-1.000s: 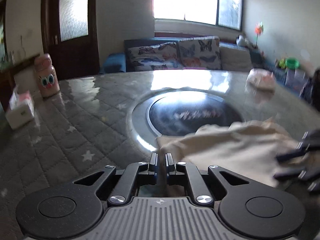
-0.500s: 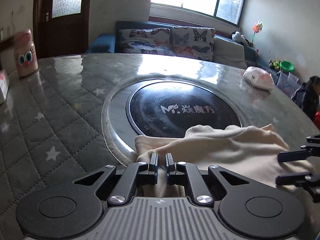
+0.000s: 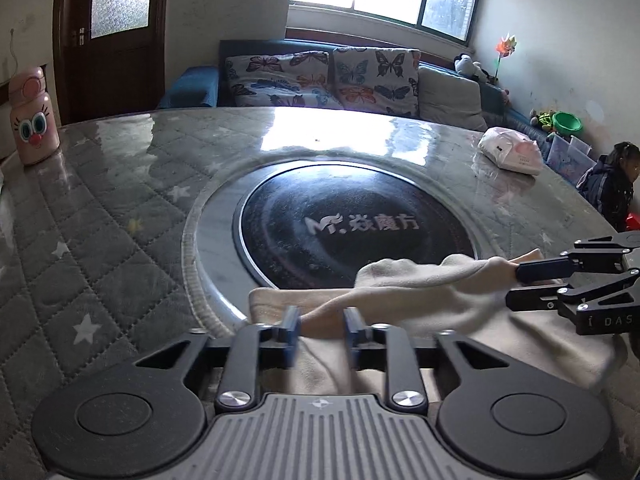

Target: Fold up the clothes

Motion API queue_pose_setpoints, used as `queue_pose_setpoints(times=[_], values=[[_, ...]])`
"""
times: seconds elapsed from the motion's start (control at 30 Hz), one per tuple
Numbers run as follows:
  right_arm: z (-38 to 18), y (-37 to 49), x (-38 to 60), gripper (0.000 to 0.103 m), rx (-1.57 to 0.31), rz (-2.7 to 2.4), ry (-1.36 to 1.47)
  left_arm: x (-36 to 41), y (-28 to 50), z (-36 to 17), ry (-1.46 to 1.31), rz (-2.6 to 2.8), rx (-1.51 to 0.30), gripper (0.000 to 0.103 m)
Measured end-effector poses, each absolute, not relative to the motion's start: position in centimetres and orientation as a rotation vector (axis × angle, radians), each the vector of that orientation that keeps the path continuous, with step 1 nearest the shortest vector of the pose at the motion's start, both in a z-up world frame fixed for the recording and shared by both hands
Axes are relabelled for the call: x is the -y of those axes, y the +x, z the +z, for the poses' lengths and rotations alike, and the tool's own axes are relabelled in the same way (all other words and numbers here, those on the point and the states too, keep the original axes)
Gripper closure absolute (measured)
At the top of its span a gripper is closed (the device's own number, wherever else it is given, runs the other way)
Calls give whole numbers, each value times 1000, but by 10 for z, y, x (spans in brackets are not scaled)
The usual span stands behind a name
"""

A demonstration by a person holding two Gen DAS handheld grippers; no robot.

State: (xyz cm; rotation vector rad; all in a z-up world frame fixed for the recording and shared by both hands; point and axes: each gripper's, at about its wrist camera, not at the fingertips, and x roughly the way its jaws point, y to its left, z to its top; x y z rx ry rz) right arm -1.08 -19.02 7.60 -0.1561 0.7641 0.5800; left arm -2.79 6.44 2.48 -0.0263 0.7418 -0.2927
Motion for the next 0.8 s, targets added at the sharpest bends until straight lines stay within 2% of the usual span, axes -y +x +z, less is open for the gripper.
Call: queue_pose_setpoints(times=[0.03,0.17,0.37,0.43,0.6,0.7,0.8], values=[[76,-11,188,61,-758,584,-161,-62,-29,26,-14,-290,-734,56],[72,0,179,57,-766,583,-162,-56,-24,22,20,-273,-744,55],[75,-2,174,52,-759,577,-186,-54,-24,21,37,-249,-752,47],[79,-8,175,47,-750,580,-187,-53,-28,23,41,-247,-743,40],[83,-22,174,43,-735,592,-189,-51,-39,29,48,-237,-720,27],[84,-31,175,28,-722,591,-183,-53,-47,33,40,-219,-702,12],[86,-44,175,21,-702,597,-181,-55,-56,36,33,-211,-683,6]])
